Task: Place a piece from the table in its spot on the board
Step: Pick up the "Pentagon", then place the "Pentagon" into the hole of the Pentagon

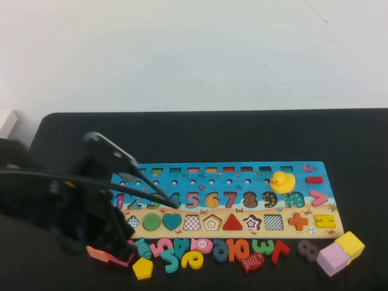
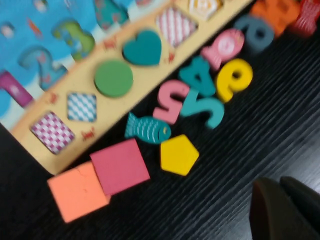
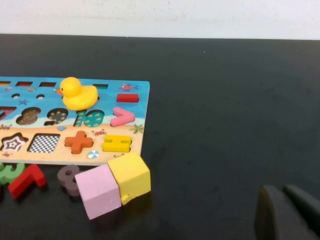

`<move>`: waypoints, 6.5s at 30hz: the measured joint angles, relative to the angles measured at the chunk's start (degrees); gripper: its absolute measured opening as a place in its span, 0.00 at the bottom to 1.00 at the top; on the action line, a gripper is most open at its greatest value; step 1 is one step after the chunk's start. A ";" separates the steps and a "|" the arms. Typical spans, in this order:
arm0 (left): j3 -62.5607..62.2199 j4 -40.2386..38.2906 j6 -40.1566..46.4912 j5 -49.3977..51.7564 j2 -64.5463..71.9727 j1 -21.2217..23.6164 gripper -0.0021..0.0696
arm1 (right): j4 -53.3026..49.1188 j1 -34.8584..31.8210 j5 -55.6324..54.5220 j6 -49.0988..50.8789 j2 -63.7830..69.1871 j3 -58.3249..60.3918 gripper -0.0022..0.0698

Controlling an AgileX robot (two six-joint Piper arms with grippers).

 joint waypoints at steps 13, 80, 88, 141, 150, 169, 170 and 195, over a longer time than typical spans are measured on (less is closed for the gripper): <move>-0.37 21.15 -30.00 -5.88 13.98 -9.58 0.21 | 0.00 0.00 0.00 0.00 0.00 0.00 0.06; -5.03 20.78 -32.90 -10.16 19.23 -9.58 0.46 | -0.12 0.00 0.00 0.00 0.00 0.00 0.06; -20.79 17.80 -26.38 -1.06 20.76 -9.61 0.46 | -0.12 0.00 0.00 0.00 0.00 0.00 0.06; -34.58 21.75 -42.64 -6.99 44.77 -18.43 0.46 | -0.12 0.00 0.00 0.00 0.00 0.00 0.06; -34.68 21.75 -44.48 -6.99 44.89 -18.43 0.46 | -0.12 0.00 0.00 0.00 0.00 0.00 0.06; -34.68 21.88 -49.55 -8.23 44.89 -18.43 0.46 | -0.12 0.00 0.00 0.00 0.00 0.00 0.06; -34.68 22.01 -49.54 -8.23 44.89 -18.43 0.46 | -0.12 0.00 0.00 0.00 0.00 0.00 0.06; -34.80 23.06 -50.27 -5.35 45.34 -18.43 0.51 | -0.12 0.00 0.00 -1.07 0.00 0.00 0.06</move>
